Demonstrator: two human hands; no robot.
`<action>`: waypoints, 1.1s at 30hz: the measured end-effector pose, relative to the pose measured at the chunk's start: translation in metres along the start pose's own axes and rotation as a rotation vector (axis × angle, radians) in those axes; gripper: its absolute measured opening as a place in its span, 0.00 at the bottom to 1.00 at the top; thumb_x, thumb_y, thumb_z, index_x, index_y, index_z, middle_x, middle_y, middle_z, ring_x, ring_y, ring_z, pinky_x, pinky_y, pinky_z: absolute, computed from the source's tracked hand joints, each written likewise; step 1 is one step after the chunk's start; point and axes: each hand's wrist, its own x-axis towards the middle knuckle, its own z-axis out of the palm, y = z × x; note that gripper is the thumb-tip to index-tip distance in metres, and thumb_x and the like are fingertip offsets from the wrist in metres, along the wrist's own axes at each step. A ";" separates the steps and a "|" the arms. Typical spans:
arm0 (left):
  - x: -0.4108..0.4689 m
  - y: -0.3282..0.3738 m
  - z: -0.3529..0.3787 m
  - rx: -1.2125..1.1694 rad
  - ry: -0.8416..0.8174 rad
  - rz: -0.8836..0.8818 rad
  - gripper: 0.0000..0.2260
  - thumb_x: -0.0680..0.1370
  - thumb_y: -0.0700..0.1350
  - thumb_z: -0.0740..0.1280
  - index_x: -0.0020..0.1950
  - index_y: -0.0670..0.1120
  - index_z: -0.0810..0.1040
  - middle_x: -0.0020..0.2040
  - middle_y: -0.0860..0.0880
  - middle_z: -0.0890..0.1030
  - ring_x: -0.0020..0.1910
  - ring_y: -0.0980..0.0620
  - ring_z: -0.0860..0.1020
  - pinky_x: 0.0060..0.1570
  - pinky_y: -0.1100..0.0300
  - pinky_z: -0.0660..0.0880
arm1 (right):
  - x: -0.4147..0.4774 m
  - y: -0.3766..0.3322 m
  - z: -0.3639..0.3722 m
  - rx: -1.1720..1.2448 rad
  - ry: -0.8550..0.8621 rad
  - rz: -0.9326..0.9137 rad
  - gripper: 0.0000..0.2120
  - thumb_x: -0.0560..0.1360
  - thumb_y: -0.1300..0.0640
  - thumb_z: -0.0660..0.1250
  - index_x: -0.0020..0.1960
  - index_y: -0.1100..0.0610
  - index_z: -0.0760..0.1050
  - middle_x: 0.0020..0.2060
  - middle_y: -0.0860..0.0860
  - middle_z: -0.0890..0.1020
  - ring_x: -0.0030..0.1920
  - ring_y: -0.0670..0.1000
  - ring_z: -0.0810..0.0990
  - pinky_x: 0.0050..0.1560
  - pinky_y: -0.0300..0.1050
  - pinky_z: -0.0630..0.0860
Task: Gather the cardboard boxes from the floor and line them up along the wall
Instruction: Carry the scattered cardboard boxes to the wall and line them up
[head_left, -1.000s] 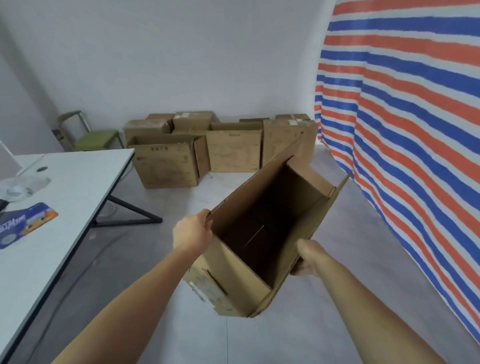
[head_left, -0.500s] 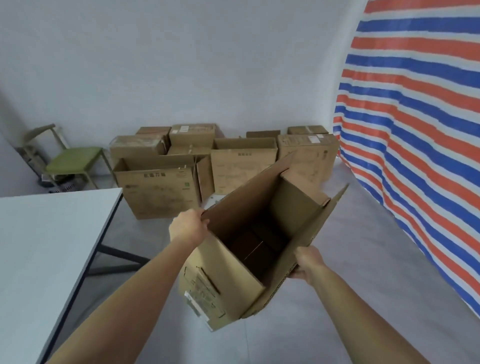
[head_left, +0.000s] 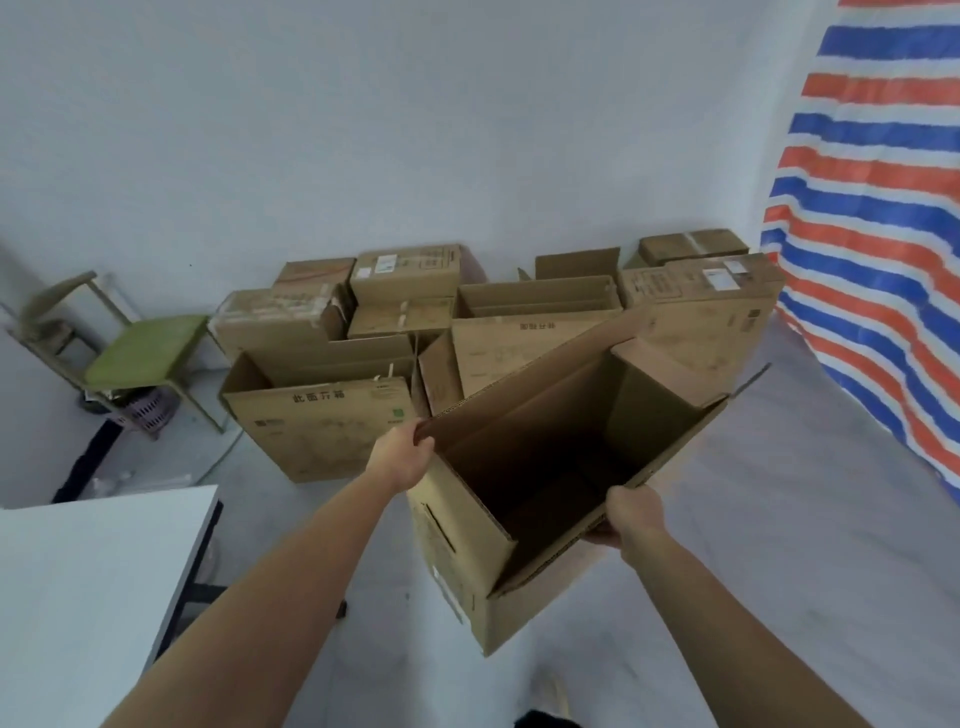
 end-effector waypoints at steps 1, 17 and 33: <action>0.019 0.001 -0.006 -0.006 -0.004 -0.009 0.16 0.83 0.45 0.61 0.70 0.44 0.73 0.56 0.45 0.80 0.50 0.49 0.78 0.46 0.59 0.74 | 0.017 -0.014 0.012 -0.013 -0.005 0.008 0.08 0.83 0.66 0.56 0.58 0.61 0.73 0.48 0.61 0.82 0.41 0.61 0.85 0.29 0.47 0.81; 0.317 -0.056 -0.043 0.067 -0.026 -0.052 0.11 0.81 0.48 0.65 0.61 0.48 0.79 0.54 0.50 0.83 0.50 0.54 0.80 0.52 0.58 0.78 | 0.240 -0.146 0.226 0.236 0.191 0.296 0.13 0.79 0.70 0.57 0.62 0.61 0.69 0.48 0.63 0.78 0.39 0.64 0.84 0.46 0.61 0.84; 0.598 -0.208 0.061 0.362 -0.485 -0.182 0.35 0.81 0.54 0.64 0.81 0.50 0.49 0.81 0.45 0.44 0.80 0.43 0.41 0.75 0.44 0.54 | 0.475 -0.111 0.434 0.333 0.256 0.333 0.17 0.84 0.61 0.58 0.72 0.52 0.64 0.60 0.56 0.74 0.53 0.56 0.79 0.43 0.52 0.85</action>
